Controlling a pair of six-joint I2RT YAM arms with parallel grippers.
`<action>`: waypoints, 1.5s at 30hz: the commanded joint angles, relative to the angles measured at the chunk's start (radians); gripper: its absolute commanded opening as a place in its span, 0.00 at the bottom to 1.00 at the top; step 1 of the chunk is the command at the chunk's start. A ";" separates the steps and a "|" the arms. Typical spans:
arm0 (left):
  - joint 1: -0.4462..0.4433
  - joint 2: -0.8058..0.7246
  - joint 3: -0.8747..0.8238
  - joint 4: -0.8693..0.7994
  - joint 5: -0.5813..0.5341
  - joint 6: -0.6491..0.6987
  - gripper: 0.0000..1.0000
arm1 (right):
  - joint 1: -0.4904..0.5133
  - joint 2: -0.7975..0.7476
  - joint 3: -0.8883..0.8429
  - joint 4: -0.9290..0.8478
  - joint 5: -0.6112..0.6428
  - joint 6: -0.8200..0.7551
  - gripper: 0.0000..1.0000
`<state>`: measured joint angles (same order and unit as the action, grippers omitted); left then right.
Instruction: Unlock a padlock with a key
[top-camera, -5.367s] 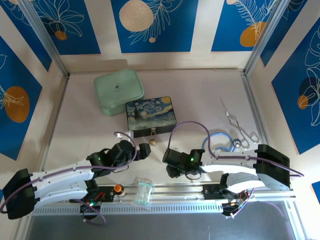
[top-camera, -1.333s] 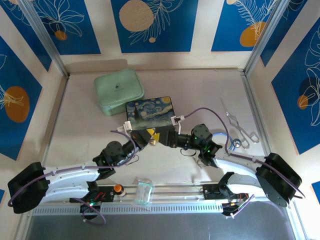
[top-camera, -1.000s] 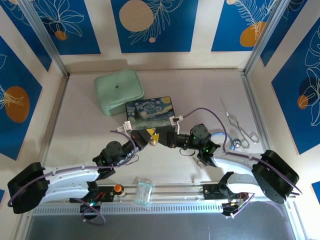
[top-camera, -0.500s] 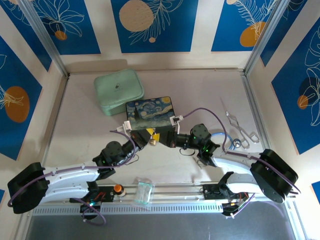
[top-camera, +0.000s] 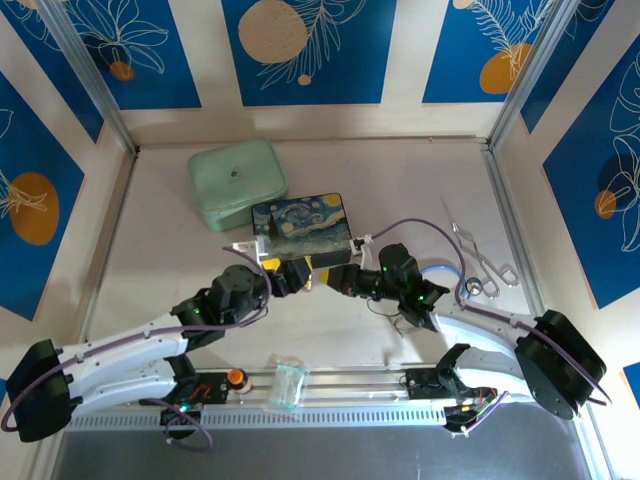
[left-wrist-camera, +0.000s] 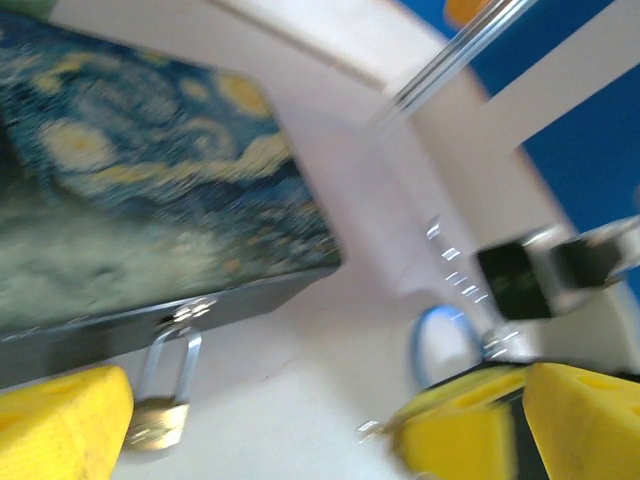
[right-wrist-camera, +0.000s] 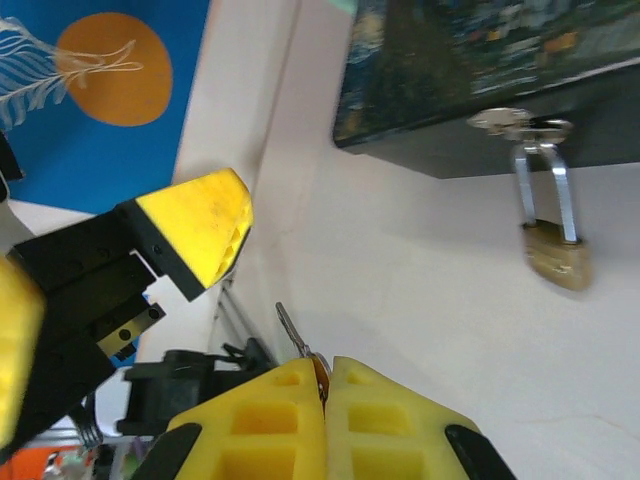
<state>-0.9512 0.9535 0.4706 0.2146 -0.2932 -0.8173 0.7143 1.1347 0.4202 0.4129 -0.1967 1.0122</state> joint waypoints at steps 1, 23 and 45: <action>0.014 0.080 0.038 -0.175 -0.005 0.167 0.99 | -0.029 -0.025 0.011 -0.133 0.037 -0.058 0.00; 0.115 0.628 0.135 0.185 0.165 0.263 0.69 | -0.068 -0.073 -0.070 -0.218 0.075 -0.097 0.00; 0.062 0.696 0.108 0.229 0.118 0.079 0.24 | -0.044 0.104 -0.072 -0.069 0.059 -0.037 0.00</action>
<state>-0.8757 1.6535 0.5816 0.4419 -0.1654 -0.6922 0.6575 1.2133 0.3443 0.2871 -0.1299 0.9489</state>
